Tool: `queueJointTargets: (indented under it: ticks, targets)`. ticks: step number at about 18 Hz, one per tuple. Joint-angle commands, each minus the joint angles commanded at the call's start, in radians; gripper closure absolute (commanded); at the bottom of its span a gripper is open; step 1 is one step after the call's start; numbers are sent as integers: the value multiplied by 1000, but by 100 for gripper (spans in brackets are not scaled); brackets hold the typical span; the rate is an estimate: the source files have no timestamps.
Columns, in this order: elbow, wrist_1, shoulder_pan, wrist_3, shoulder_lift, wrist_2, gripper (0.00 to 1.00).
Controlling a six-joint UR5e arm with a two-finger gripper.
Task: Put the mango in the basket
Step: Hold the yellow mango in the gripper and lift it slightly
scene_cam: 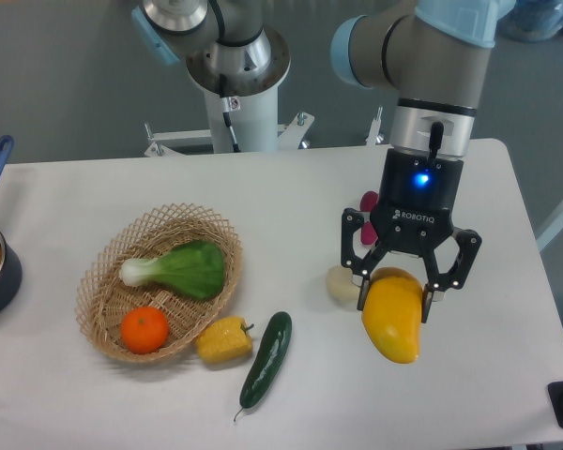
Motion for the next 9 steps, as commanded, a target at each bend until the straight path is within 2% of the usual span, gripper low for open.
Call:
queueJointTargets:
  ticks: [2, 9]
  targets:
    - [-23, 20, -2, 2, 8, 2, 58]
    - [-20, 22, -5, 0, 11, 3, 58]
